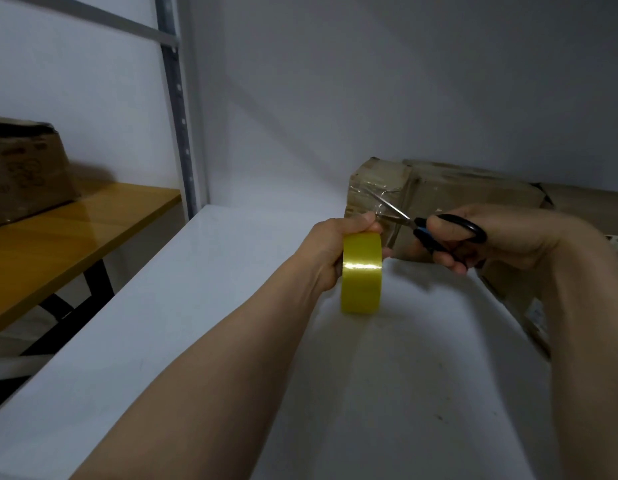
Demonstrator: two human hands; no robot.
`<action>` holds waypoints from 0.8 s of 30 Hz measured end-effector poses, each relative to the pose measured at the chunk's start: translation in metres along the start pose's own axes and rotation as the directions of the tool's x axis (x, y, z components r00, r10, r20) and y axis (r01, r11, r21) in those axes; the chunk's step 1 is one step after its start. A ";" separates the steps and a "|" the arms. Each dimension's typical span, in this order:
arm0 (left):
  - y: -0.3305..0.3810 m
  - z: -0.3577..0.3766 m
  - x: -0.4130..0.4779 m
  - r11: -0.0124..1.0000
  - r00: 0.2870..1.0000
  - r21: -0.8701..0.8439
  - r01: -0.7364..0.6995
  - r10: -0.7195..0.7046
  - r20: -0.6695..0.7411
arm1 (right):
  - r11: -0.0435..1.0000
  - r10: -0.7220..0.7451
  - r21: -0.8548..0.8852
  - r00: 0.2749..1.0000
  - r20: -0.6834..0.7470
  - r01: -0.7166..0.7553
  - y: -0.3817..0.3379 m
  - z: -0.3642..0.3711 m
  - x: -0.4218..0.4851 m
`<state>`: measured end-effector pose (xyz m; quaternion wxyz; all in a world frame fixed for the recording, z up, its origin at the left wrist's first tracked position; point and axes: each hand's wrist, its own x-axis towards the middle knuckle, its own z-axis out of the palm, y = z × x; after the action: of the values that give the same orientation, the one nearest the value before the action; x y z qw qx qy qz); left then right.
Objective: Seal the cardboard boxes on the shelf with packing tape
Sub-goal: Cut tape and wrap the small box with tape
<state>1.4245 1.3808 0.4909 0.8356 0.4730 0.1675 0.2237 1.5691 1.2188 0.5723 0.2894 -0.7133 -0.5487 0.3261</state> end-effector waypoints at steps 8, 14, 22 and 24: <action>0.000 -0.001 0.003 1.000 1.000 0.022 -0.017 0.017 0.004 | 1.000 -0.014 0.009 1.000 -0.021 0.014 -0.001 -0.001 -0.001; 0.000 0.000 0.004 0.999 1.000 0.036 -0.017 0.017 -0.004 | 1.000 -0.020 -0.014 1.000 0.000 0.020 -0.011 -0.006 0.001; 0.001 0.001 0.003 0.999 1.000 0.037 -0.006 0.006 -0.005 | 0.993 0.020 -0.114 1.000 -0.003 -0.020 -0.018 -0.012 0.003; 0.001 0.001 0.003 0.999 1.000 0.039 -0.004 0.004 -0.004 | 0.992 0.027 -0.126 1.000 -0.015 -0.029 -0.018 -0.011 0.002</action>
<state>1.4274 1.3818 0.4919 0.8255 0.4889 0.1725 0.2231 1.5669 1.2248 0.5925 0.2430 -0.7398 -0.5562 0.2902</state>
